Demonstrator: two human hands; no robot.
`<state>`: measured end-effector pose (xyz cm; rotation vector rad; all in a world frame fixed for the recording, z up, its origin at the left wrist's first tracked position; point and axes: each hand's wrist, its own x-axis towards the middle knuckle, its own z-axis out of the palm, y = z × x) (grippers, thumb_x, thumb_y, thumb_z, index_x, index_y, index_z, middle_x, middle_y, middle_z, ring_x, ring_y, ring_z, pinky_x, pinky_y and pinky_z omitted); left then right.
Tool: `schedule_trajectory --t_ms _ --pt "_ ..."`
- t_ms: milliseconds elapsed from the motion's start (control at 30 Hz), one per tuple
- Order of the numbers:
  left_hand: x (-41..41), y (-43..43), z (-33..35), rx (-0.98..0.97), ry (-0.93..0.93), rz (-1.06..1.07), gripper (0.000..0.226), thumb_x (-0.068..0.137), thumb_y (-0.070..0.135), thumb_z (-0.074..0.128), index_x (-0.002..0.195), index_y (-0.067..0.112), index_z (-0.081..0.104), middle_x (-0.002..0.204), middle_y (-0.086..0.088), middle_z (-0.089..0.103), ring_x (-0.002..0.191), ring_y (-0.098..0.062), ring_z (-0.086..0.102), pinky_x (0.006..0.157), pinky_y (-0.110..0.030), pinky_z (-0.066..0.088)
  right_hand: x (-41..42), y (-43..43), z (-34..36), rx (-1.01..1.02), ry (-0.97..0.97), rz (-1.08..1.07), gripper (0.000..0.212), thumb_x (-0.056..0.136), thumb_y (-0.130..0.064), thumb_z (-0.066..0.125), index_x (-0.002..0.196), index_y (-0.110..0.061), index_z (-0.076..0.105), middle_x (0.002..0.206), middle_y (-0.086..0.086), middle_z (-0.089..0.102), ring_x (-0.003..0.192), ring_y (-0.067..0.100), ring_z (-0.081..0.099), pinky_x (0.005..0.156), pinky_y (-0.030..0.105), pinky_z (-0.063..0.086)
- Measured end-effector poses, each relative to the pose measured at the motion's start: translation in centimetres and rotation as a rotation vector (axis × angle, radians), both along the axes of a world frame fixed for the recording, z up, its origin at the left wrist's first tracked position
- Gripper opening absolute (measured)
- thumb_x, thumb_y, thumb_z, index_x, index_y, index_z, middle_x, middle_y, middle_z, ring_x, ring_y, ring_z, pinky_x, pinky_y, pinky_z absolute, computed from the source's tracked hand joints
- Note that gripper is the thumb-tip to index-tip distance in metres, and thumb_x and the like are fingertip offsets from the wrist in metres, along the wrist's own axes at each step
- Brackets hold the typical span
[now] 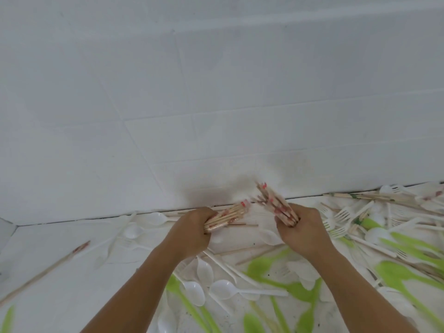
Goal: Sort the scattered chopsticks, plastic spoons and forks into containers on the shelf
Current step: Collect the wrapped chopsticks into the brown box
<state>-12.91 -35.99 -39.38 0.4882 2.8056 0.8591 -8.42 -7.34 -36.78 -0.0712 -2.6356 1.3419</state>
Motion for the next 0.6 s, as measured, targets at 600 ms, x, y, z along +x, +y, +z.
schedule_trajectory --t_ms 600 --pt "-1.2 1.1 -0.6 -0.405 0.114 -0.066 0.035 0.085 0.023 0.059 0.118 0.033 0.067 0.104 0.011 0.061 0.094 -0.019 0.065 0.073 -0.035 0.055 -1.7 -1.0 -1.1 -0.053 -0.261 -0.145 0.018 0.086 -0.009 0.066 0.090 -0.020 0.079 0.078 0.004 0.075 0.068 0.025 0.067 0.062 0.037 0.056"
